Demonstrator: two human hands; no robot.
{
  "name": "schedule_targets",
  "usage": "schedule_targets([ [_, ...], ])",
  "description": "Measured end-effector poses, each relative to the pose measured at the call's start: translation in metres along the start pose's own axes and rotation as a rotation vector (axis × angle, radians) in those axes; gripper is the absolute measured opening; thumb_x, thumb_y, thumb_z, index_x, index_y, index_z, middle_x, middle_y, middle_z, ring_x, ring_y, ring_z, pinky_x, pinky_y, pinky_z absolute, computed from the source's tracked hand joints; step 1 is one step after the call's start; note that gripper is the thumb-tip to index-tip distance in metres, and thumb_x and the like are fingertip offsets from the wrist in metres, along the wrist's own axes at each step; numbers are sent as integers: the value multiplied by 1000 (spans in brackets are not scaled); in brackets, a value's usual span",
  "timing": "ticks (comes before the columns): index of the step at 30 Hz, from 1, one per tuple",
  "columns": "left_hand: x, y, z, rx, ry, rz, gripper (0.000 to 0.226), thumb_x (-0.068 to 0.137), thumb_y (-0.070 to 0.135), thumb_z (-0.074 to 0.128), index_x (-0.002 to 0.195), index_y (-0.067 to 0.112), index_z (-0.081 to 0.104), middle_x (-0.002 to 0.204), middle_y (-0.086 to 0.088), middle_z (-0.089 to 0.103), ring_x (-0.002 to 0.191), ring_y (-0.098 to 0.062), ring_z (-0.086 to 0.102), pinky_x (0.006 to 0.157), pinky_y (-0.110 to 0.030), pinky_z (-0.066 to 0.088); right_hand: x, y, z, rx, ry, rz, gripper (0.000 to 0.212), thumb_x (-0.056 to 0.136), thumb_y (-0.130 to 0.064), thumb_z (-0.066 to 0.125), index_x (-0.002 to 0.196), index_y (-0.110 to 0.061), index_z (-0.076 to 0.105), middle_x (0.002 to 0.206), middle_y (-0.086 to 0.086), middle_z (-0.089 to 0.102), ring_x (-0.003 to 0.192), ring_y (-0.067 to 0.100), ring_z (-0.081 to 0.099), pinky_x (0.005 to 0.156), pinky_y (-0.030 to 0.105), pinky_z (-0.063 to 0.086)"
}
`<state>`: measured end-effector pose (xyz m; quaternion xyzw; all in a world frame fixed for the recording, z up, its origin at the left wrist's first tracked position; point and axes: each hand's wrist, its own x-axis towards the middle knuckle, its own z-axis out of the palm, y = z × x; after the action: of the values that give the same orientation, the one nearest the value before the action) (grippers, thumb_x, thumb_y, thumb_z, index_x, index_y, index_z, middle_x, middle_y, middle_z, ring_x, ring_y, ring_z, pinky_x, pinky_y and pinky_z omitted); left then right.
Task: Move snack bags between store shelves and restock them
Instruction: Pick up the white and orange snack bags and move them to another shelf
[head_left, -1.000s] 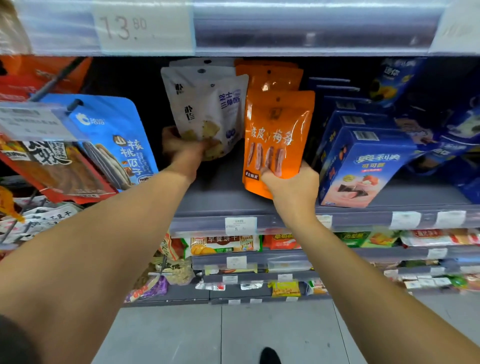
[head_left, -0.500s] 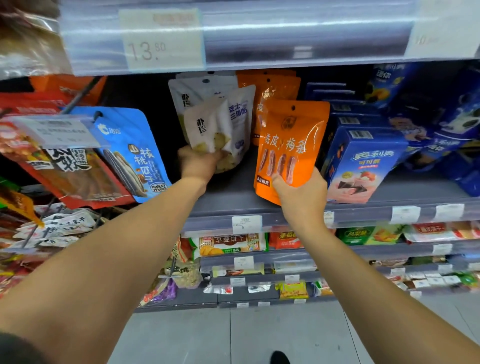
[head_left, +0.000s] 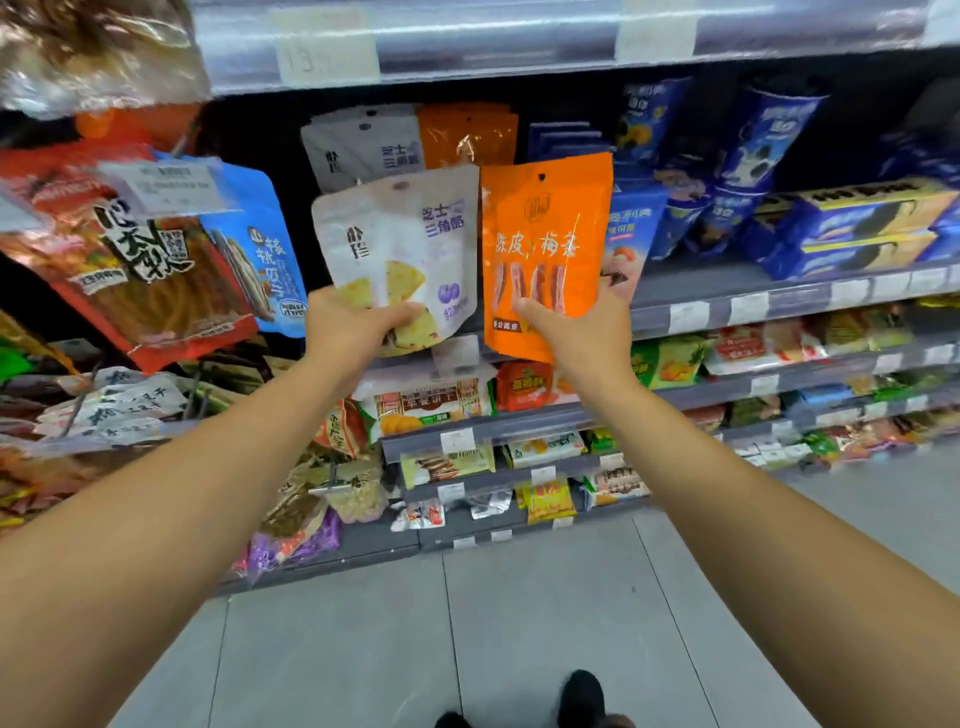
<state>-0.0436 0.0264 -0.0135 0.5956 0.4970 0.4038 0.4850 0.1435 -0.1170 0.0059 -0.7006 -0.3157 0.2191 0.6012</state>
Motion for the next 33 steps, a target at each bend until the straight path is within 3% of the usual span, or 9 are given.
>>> schedule_targets([
  [4,-42,16,-6,-69,-117,8,39,59,21,93,91,14,73,84,4,79,79,-17,76,62,-26,60,-24,-6,-51,69,-104,74,40,75,-25,84,111,-22,67,105,-2,74,95,14,70,86,37,56],
  [7,-76,29,-1,-93,-236,-5,44,51,29,94,89,14,75,90,-4,79,84,-25,76,71,-35,60,-43,-6,-99,80,-147,73,39,73,-27,85,109,-24,68,106,-2,74,99,19,70,90,42,56],
  [9,-99,38,14,-115,-304,-35,52,39,37,95,84,18,77,90,-8,79,83,-28,76,70,-39,60,-54,-5,-135,96,-144,67,46,73,-31,85,114,-22,67,107,-3,74,99,19,71,85,38,58],
  [12,-133,55,53,-129,-353,-69,54,30,36,95,79,22,78,87,-7,79,81,-28,76,69,-45,61,-70,-2,-199,153,-122,70,40,74,-28,84,110,-29,67,96,-14,77,86,5,73,66,19,57],
  [15,-169,75,107,-135,-429,-83,39,45,23,93,80,15,77,86,-11,78,81,-33,74,80,-58,57,-89,4,-277,142,-79,75,36,72,-28,86,104,-32,68,99,-11,77,89,9,74,72,26,59],
  [20,-241,103,211,-236,-598,-47,28,48,18,87,75,15,80,95,-15,76,73,-22,75,62,-32,59,-131,21,-420,123,4,80,41,69,-28,88,104,-30,68,95,-15,77,84,7,74,64,20,58],
  [24,-298,124,296,-305,-690,-92,51,39,28,92,85,13,76,101,-21,71,92,-33,60,81,-47,43,-156,30,-520,76,79,85,38,70,-25,88,100,-36,66,94,-17,76,86,7,74,70,26,60],
  [29,-353,152,382,-252,-765,-114,50,38,30,92,80,7,77,101,-26,68,89,-31,53,75,-46,39,-165,36,-618,46,197,82,47,69,-24,88,110,-30,66,103,-6,77,92,15,74,82,43,60],
  [33,-371,172,440,-183,-800,-63,56,40,29,93,88,5,76,96,-20,73,77,-26,64,66,-39,47,-153,44,-678,78,260,77,48,70,-20,87,112,-26,65,104,-4,76,91,16,74,81,42,61],
])
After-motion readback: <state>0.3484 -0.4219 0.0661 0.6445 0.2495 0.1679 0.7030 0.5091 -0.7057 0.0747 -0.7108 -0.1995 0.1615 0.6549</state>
